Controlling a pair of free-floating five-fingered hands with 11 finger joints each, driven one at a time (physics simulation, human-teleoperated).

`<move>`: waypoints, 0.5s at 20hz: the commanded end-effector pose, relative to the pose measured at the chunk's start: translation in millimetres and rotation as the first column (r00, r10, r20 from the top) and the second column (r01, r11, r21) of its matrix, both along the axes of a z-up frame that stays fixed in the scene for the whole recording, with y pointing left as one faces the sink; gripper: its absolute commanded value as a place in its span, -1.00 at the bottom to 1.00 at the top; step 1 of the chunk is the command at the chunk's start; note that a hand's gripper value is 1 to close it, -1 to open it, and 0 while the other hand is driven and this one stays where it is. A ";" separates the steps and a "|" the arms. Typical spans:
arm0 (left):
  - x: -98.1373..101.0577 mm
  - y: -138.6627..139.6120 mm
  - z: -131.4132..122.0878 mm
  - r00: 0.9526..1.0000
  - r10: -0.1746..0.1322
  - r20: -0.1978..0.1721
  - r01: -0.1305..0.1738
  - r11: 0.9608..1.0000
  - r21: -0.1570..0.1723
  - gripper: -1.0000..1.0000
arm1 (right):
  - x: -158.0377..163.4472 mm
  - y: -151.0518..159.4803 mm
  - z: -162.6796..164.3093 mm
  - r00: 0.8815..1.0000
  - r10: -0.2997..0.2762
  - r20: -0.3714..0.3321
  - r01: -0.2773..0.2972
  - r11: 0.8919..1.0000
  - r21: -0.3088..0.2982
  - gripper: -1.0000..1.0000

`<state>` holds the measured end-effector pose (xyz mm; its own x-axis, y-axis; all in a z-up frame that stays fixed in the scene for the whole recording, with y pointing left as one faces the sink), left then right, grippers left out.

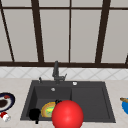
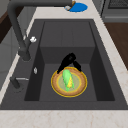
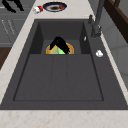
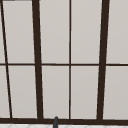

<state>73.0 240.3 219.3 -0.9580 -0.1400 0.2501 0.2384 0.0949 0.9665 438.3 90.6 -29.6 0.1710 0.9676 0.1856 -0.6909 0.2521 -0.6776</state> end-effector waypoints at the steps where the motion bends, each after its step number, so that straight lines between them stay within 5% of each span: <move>1: 0.0 0.0 0.0 1.000 0.000 0.000 0.000 1.000 0.000 0.00 | 2.9 4.0 0.0 1.000 0.000 0.000 0.000 1.000 0.000 -1.00; 6: 0.0 0.0 0.0 1.000 0.000 0.000 0.000 1.000 0.000 0.00 | 3.0 35.1 -23.5 0.998 0.062 0.002 -0.061 0.996 -0.057 -1.00; 10: 0.0 0.0 0.0 1.000 0.000 0.000 0.000 1.000 0.000 0.00 | 1.6 43.7 -29.1 0.998 0.061 -0.022 -0.062 0.997 -0.047 -1.00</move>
<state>73.0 240.3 219.3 -0.9580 -0.1400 0.2501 0.2384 0.0949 0.9665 441.7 127.3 -54.7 0.1639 0.9740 0.1563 -0.6933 0.2264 -0.6842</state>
